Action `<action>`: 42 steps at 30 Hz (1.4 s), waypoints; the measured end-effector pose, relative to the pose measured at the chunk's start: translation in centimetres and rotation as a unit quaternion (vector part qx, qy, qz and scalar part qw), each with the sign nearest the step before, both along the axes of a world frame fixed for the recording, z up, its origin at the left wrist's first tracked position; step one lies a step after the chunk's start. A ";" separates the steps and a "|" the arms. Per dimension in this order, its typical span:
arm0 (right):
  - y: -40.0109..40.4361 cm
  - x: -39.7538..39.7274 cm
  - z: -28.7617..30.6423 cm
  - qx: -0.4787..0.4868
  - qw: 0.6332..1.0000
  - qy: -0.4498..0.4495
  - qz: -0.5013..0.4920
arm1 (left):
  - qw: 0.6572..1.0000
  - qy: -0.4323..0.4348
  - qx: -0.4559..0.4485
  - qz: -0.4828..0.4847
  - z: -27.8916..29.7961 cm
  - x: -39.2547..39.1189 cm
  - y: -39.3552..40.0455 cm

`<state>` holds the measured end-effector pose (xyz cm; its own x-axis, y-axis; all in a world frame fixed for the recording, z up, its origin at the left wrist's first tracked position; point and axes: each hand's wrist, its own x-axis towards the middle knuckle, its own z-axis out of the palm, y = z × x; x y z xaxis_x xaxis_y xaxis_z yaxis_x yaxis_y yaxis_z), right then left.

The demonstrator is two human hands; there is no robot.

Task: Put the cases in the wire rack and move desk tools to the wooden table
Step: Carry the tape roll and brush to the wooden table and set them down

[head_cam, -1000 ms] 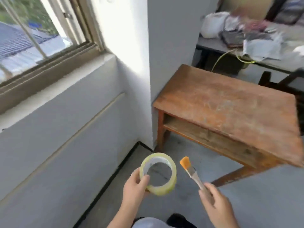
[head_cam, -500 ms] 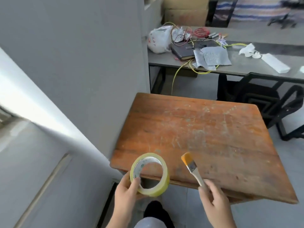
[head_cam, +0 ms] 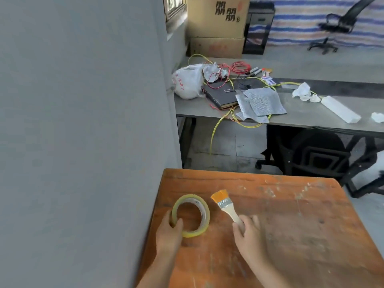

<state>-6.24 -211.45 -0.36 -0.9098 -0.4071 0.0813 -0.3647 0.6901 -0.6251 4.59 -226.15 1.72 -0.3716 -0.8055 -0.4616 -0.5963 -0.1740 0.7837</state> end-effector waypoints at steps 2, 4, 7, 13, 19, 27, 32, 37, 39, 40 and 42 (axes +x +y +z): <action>-2.3 -1.1 -0.3 0.047 0.998 -0.036 0.009 | 1.000 0.001 0.004 0.013 -0.6 -1.1 -1.5; -4.5 -1.5 -0.6 0.086 0.994 -0.060 0.019 | 1.000 0.001 0.000 0.022 -1.1 -1.9 -3.0; -6.9 -1.4 -0.7 0.093 0.992 -0.078 0.025 | 0.999 0.000 -0.011 0.044 -1.3 -2.8 -4.7; -8.5 -2.0 -0.1 0.191 0.973 -0.102 0.077 | 0.988 -0.118 -0.096 -0.032 0.2 -3.4 -6.5; -9.1 -2.8 0.0 0.264 0.952 -0.085 0.133 | 0.981 -0.140 -0.116 -0.069 -0.1 -3.8 -7.3; -8.4 -2.3 -0.4 0.265 0.947 -0.058 0.170 | 0.982 -0.132 -0.132 -0.041 0.5 -2.5 -5.7; -5.0 -1.4 -0.8 0.109 0.979 -0.053 0.165 | 0.994 -0.070 -0.081 0.022 0.0 1.6 -1.7; 1.5 1.4 -1.2 -0.053 0.955 -0.091 0.277 | 0.993 0.062 -0.047 0.094 -0.6 8.6 6.9; 4.2 2.6 -1.8 -0.090 0.923 -0.108 0.357 | 0.987 0.074 -0.033 0.142 -1.3 11.6 11.5; 5.5 3.2 -2.2 -0.098 0.906 -0.112 0.397 | 0.980 0.074 -0.029 0.182 -1.7 13.1 14.1; 7.6 4.8 -2.9 -0.097 0.868 -0.117 0.473 | 0.957 0.071 -0.008 0.280 -1.6 15.6 19.7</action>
<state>-1.44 -203.81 -3.24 -0.1767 -0.9802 0.0897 -0.5574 0.0246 -0.8299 20.17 -206.45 0.10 0.0633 -0.9031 -0.4247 -0.2999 -0.4231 0.8550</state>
